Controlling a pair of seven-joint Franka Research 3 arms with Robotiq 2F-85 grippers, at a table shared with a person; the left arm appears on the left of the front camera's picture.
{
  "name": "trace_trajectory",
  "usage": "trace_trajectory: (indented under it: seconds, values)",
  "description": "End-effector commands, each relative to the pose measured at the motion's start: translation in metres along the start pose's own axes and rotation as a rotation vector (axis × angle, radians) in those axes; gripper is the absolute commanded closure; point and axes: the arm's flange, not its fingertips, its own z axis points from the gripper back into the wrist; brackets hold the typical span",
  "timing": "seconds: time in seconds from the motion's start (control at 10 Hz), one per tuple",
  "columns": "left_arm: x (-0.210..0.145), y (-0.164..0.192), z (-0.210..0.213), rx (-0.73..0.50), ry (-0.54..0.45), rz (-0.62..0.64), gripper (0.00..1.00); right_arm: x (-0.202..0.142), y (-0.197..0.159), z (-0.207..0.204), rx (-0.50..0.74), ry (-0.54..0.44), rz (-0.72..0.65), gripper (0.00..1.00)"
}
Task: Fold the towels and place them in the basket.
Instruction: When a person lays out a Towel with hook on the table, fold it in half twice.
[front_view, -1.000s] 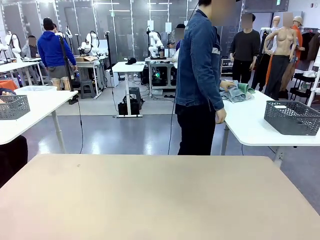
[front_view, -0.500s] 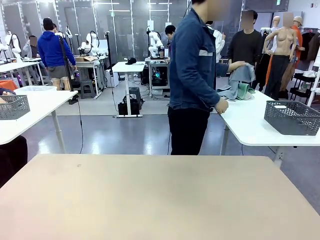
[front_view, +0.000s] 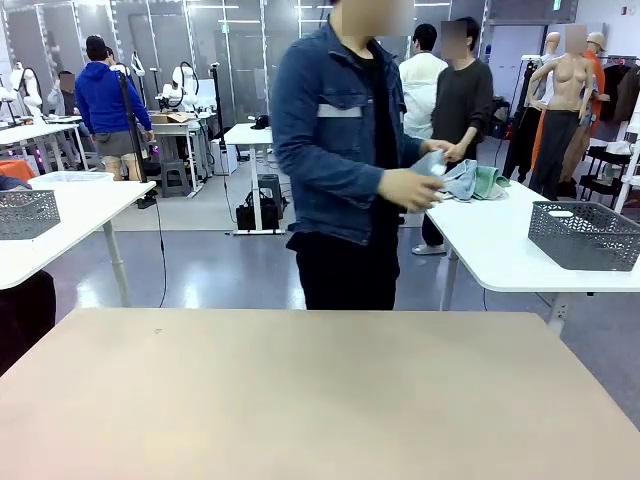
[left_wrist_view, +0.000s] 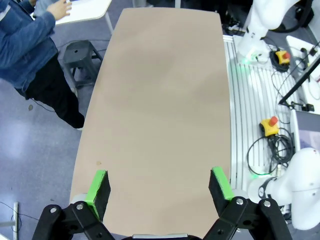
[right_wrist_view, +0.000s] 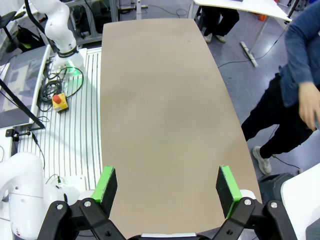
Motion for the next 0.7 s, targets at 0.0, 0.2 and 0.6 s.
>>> trace_trajectory:
  seconds: [0.0, 0.2, 0.6]
  values:
    - [0.0012, -0.002, -0.0007, 0.004, 0.001, -0.003, 0.0, 0.0, 0.0011, 0.0004, -0.001, -0.003, 0.001, 0.0]
    - [0.0012, -0.002, -0.0007, 0.004, 0.001, -0.003, 0.0, 0.0, 0.0011, 0.0004, -0.001, -0.003, 0.001, 0.0]
    - [0.0012, -0.002, -0.0007, 0.004, 0.001, -0.003, 0.0, 0.0, 0.0011, 0.0004, -0.001, -0.003, 0.001, 0.0]
